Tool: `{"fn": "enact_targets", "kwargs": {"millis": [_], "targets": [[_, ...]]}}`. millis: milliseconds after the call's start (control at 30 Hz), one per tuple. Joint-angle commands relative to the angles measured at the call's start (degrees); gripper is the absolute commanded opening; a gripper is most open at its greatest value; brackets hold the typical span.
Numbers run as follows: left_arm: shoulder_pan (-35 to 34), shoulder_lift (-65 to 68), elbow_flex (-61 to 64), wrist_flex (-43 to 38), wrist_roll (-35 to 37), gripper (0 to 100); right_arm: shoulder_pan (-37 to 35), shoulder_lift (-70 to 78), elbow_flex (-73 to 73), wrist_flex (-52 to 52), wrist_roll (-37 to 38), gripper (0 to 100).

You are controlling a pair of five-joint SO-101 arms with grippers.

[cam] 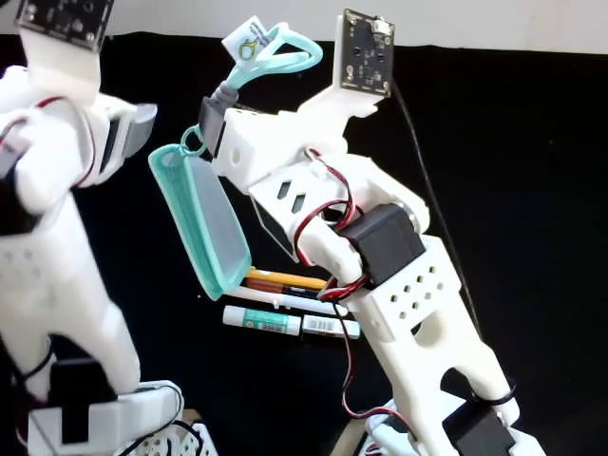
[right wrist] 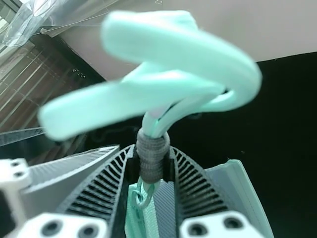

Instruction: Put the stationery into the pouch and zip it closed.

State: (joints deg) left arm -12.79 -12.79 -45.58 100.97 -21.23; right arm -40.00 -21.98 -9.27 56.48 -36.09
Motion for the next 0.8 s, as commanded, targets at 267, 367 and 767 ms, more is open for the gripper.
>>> {"fn": "enact_targets", "kwargs": {"millis": [267, 367, 767], "targets": [[2.07, -14.55, 12.26, 0.26, -8.35, 27, 0.92, -0.13, -0.13, -1.45, 0.88, 0.6], [4.44, -14.99, 13.93, 0.18, -8.7, 27, 0.92, -0.13, -0.13, -1.45, 0.88, 0.6], [5.32, -6.46, 13.93, -3.6, -8.79, 27, 0.92, -0.13, -0.04, -1.19, 0.88, 0.6]]}}
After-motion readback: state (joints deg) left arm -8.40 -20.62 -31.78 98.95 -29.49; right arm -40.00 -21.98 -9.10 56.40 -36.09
